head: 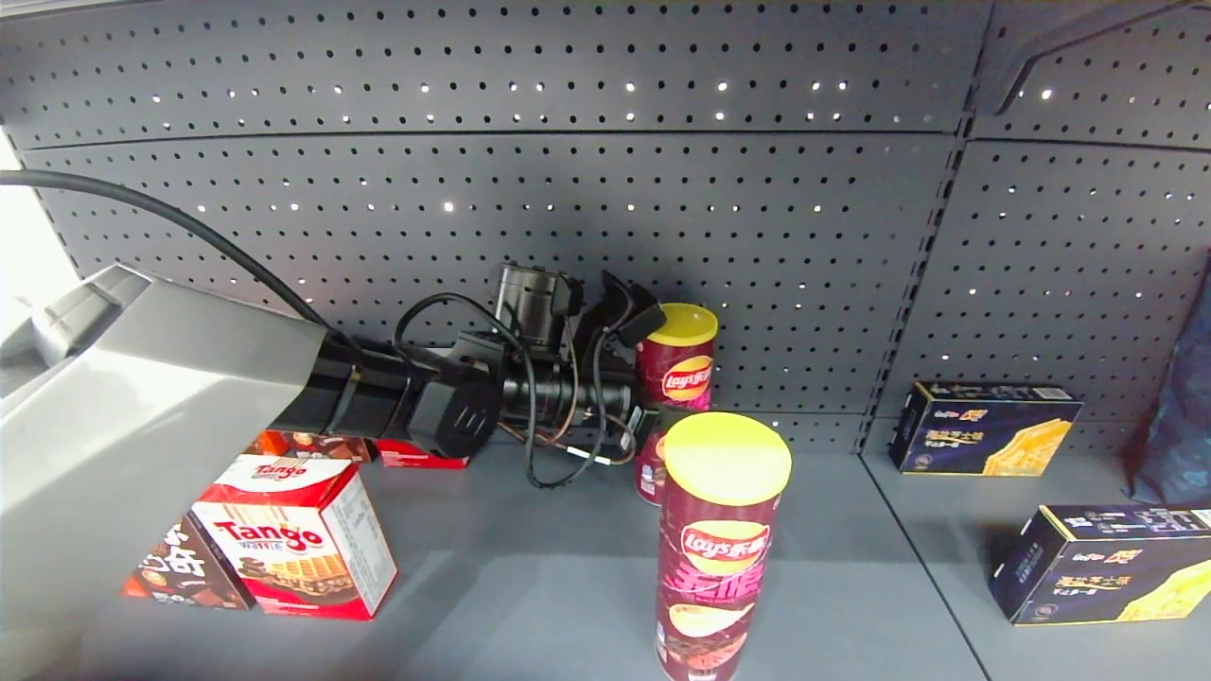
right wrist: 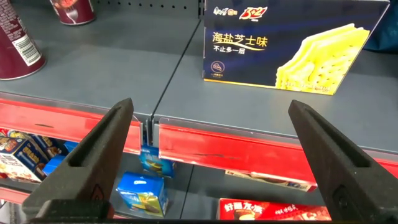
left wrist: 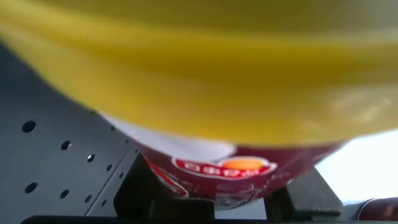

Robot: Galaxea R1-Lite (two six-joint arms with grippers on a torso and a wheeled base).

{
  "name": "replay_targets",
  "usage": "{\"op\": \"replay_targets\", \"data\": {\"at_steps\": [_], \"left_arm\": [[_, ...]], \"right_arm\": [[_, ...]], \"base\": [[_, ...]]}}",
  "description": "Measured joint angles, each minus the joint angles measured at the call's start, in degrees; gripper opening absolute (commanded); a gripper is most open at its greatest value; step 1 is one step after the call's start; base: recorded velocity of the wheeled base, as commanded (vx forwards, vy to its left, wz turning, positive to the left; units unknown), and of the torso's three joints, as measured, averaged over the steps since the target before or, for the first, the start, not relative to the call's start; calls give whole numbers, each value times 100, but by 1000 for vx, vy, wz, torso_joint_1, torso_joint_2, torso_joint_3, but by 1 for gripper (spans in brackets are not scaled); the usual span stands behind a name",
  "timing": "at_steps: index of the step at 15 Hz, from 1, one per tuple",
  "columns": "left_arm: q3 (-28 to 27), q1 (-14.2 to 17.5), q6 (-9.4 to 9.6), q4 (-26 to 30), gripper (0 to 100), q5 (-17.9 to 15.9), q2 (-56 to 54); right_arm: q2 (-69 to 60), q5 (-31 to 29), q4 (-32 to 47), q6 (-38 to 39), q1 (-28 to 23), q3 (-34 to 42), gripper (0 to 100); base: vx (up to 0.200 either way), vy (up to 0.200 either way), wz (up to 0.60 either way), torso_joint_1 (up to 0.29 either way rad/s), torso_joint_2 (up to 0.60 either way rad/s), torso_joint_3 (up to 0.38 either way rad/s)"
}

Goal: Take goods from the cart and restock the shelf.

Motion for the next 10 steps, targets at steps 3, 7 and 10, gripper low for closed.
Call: {"op": "replay_targets", "data": {"at_steps": [3,7,10], "left_arm": [[0,27,15,0,0,6,28],[16,41,33,-2,0,15,30],[35,39,39,4,100,41,30]], "right_arm": [[0,0,0,0,0,0,100],[2,0,0,-2,0,0,100],[2,0,0,-2,2,0,100]], "base": [[0,0,0,0,0,0],[0,0,0,0,0,0],[0,0,0,0,0,0]]}}
